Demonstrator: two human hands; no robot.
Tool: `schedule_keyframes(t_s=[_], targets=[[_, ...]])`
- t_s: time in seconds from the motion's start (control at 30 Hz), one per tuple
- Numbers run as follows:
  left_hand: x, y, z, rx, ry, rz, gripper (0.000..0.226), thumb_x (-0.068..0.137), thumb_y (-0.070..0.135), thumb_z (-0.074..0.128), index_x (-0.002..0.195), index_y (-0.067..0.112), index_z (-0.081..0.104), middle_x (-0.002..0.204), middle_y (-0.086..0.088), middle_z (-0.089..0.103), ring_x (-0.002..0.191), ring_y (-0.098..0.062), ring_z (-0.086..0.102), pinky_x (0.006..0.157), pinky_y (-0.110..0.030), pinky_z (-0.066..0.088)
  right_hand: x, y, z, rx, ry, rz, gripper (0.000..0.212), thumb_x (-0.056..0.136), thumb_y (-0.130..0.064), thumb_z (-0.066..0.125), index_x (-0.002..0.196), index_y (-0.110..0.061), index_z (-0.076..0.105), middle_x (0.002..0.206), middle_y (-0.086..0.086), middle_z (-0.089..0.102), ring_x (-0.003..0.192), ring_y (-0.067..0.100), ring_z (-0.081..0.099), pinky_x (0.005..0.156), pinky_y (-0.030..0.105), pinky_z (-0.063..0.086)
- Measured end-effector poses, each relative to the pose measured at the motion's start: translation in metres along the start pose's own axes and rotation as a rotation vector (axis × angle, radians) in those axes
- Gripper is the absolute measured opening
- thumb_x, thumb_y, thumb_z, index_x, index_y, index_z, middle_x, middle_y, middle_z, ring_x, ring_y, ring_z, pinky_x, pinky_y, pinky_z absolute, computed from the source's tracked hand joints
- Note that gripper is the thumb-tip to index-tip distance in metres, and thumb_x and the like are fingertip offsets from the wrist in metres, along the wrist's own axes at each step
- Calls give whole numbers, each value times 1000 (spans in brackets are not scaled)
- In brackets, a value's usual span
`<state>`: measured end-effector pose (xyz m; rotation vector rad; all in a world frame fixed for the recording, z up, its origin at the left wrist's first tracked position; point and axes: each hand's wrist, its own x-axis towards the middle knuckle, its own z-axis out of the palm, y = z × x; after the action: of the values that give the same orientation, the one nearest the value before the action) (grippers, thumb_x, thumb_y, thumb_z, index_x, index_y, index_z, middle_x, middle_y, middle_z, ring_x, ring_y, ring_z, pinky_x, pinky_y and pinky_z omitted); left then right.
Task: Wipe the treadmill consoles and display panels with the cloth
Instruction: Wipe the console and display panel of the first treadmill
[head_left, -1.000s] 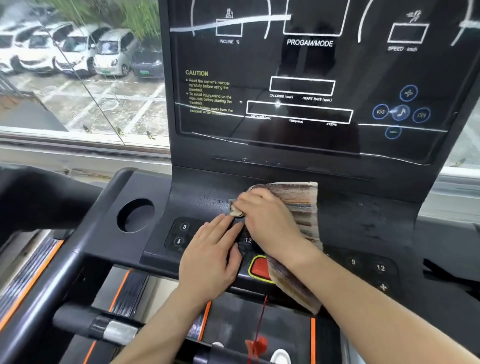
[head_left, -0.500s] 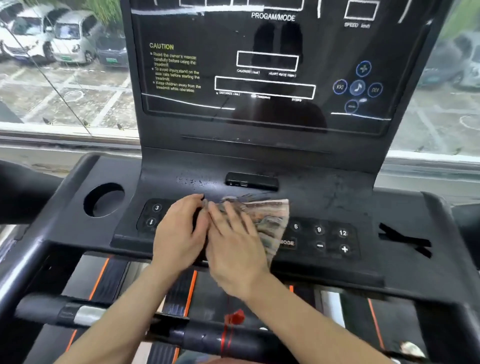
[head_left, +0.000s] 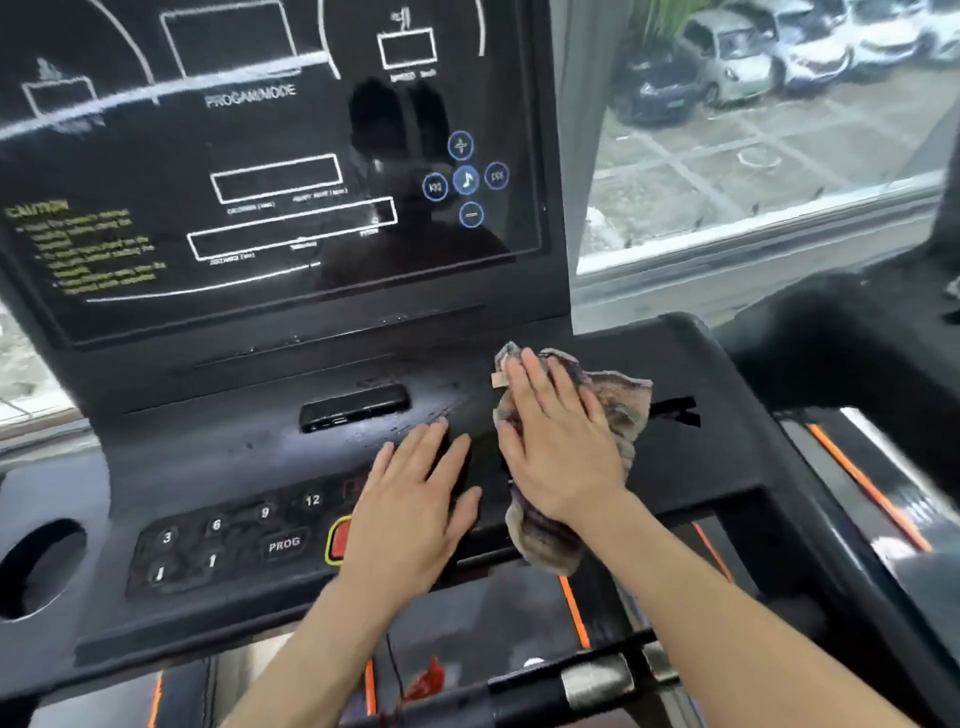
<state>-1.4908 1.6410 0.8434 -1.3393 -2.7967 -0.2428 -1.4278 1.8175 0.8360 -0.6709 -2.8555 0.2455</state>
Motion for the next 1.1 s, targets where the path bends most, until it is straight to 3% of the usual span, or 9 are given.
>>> schedule_keyframes(t_s=[0.2, 0.3, 0.4, 0.6, 0.73, 0.8, 0.9, 1.0, 1.1], targets=[[26, 20, -7, 88, -32, 73, 59, 89, 52, 37, 129, 14, 59, 139, -15, 52, 126, -31, 52, 102, -47, 44, -39, 10, 3, 52, 66, 82, 64, 99, -49, 33, 151, -13, 32, 157, 4, 32, 144, 22, 31, 114, 40, 27], [29, 20, -10, 110, -18, 75, 58, 88, 53, 40, 127, 16, 61, 137, -13, 54, 124, -30, 54, 101, -45, 44, -5, 10, 1, 72, 95, 95, 67, 99, -49, 30, 154, -10, 22, 160, 7, 24, 146, 25, 25, 114, 44, 32], [33, 20, -10, 85, -1, 77, 54, 88, 53, 47, 126, 16, 60, 136, -12, 54, 124, -30, 52, 100, -40, 45, 27, 7, 2, 113, 86, 144, 72, 100, -47, 29, 154, -5, 6, 162, 14, 9, 148, 32, 16, 116, 45, 27], [35, 25, -12, 22, 5, 41, 49, 86, 50, 47, 122, 19, 58, 133, -6, 52, 123, -25, 48, 96, -36, 49, -29, 33, 4, 167, 54, 27, 69, 99, -43, 38, 149, 4, 28, 154, 21, 31, 142, 31, 32, 114, 42, 31], [38, 31, -12, 26, 25, 14, 42, 82, 44, 56, 115, 18, 60, 128, -3, 54, 119, -24, 49, 89, -35, 51, 41, 28, -10, 295, 38, 155, 78, 102, -47, 32, 152, 3, 1, 159, 22, 12, 144, 30, 27, 114, 39, 32], [40, 34, -13, 41, 31, -1, 40, 81, 42, 60, 112, 19, 61, 124, -2, 55, 115, -24, 52, 84, -34, 52, 57, 31, -12, 352, 26, 164, 78, 101, -47, 33, 152, -1, -4, 160, 20, 13, 140, 29, 34, 107, 39, 38], [42, 36, -15, 43, 40, -24, 36, 79, 43, 62, 108, 21, 62, 120, 1, 56, 111, -22, 53, 73, -32, 54, 12, 32, -9, 235, 116, 159, 70, 98, -40, 33, 151, 4, 18, 152, 24, 32, 129, 32, 49, 98, 36, 46], [43, 37, -15, 19, 58, -43, 36, 80, 45, 59, 108, 22, 62, 121, 2, 56, 112, -20, 53, 70, -31, 54, -30, 29, 3, 162, 104, 51, 63, 95, -34, 34, 146, 4, 34, 150, 27, 34, 134, 38, 42, 109, 44, 39], [41, 35, -13, -13, 62, -39, 36, 84, 42, 49, 111, 23, 61, 124, 3, 55, 115, -19, 51, 77, -30, 53, 6, 18, 8, 104, 105, 95, 68, 96, -39, 30, 151, -1, 21, 158, 23, 18, 144, 38, 25, 114, 48, 29]])
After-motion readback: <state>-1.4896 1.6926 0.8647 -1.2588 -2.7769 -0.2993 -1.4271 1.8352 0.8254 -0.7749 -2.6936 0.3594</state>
